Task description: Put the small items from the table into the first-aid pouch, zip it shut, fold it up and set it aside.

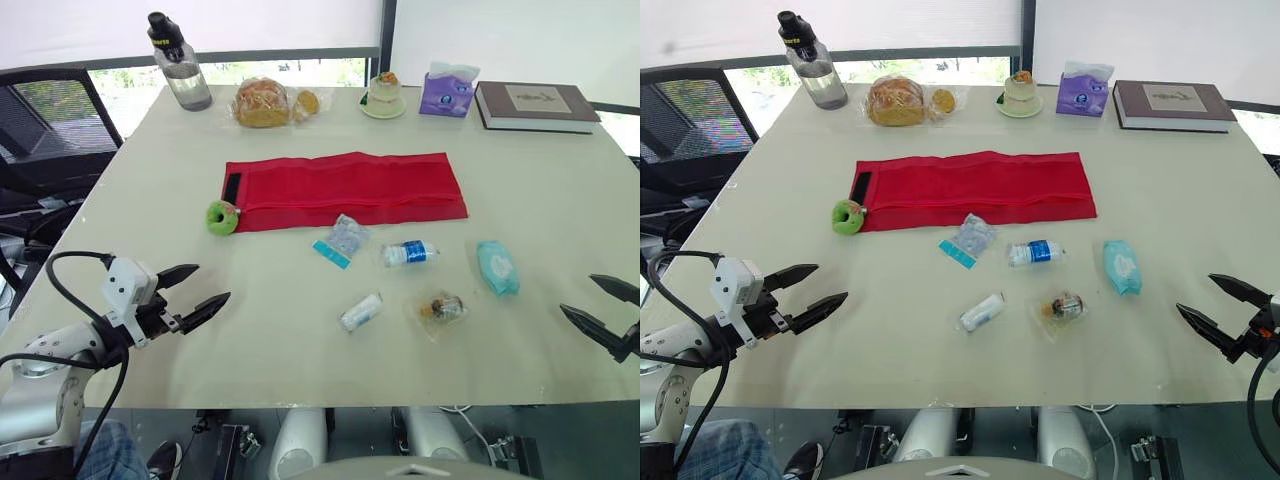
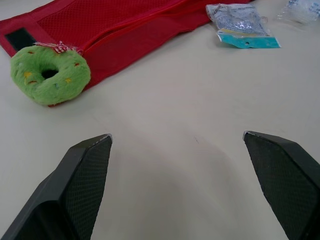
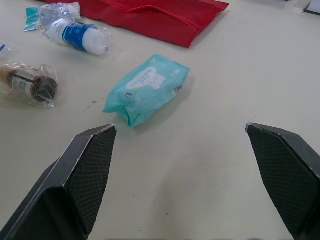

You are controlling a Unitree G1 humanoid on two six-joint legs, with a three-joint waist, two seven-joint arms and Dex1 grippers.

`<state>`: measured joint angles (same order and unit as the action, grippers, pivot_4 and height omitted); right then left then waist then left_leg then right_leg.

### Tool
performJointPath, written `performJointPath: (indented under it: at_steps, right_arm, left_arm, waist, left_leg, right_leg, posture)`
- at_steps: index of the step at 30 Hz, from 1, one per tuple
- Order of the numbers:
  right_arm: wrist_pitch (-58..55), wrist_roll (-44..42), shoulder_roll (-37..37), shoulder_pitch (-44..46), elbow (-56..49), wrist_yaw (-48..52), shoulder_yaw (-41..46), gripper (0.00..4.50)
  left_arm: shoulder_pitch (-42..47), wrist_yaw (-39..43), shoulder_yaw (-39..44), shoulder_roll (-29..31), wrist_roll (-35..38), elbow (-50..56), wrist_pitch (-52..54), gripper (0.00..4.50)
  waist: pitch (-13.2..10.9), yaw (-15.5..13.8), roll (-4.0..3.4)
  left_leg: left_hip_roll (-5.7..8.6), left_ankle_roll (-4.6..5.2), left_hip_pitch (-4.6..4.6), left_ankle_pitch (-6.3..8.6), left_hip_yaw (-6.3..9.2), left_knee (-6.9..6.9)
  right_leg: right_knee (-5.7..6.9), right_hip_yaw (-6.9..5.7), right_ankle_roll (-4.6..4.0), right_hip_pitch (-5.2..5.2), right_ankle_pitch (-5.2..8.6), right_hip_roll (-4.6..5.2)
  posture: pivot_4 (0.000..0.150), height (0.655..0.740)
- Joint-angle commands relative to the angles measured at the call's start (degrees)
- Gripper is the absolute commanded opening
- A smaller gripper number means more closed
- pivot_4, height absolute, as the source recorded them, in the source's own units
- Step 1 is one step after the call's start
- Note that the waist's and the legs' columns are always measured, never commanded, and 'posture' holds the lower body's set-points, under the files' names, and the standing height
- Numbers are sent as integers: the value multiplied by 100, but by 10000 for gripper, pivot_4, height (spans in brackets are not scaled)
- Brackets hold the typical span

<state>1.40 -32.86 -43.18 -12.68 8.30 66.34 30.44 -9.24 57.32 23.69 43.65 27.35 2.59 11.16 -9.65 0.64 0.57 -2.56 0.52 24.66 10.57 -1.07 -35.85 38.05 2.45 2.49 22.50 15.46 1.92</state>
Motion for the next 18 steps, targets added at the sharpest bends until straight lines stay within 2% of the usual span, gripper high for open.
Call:
performJointPath:
  at_steps: [1,13,18]
  right_arm:
    - [-192,-146,-111,-26,-380,-97,210,44268]
    - [-493,-169,-102,15,-624,-125,201,44268]
    - [-1248,-675,6,204,-1322,-445,32,44268]
  left_arm:
    - [-5,-2,95,43,162,244,99,45000]
    - [-91,-120,141,-16,376,730,535,45000]
    - [397,-257,-44,98,541,737,1069,45000]
  waist:
    - [0,2,0]
    - [0,4,1]
    - [-1,4,1]
  left_leg:
    - [0,0,0,0,0,0]
    - [-2,0,0,0,-1,0]
    - [-3,0,-1,0,0,-3]
  right_leg:
    - [0,0,0,0,0,0]
    - [0,0,1,0,0,-2]
    - [3,0,1,0,0,-5]
  posture:
    - [1500,7400]
    - [1500,7400]
    - [1500,7400]
